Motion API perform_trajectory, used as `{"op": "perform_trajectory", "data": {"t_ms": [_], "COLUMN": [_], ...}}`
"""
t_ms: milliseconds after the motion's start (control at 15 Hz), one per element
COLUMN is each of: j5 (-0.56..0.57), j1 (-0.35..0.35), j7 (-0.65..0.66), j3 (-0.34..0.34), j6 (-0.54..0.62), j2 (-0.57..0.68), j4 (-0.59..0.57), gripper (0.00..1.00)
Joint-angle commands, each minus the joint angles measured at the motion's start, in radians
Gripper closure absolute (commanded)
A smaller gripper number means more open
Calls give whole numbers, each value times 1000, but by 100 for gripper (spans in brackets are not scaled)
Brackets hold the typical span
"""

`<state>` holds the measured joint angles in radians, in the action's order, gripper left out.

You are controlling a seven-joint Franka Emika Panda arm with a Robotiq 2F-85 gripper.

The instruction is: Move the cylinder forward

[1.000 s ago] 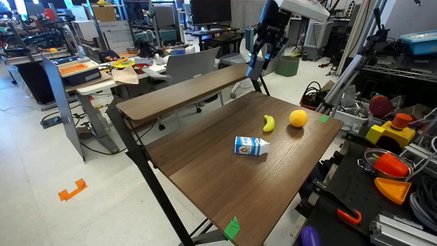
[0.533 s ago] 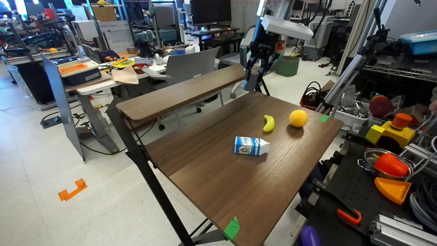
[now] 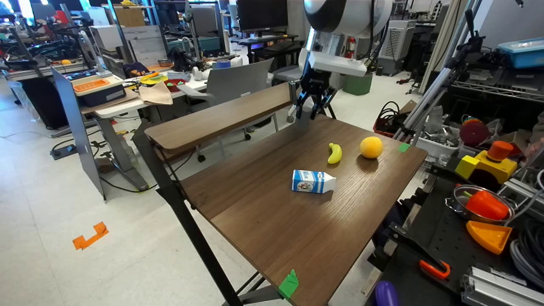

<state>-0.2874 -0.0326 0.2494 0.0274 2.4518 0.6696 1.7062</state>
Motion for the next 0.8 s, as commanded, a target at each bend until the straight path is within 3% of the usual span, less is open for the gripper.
{"op": "perform_trajectory", "data": {"t_ms": [0, 733], "j5": [-1, 15], "j1": [-9, 2], "j7": [24, 78], "j3": [-5, 11], "j6": [-7, -1], "j2": [104, 289], "j4": [-120, -292], "gripper": [81, 81]}}
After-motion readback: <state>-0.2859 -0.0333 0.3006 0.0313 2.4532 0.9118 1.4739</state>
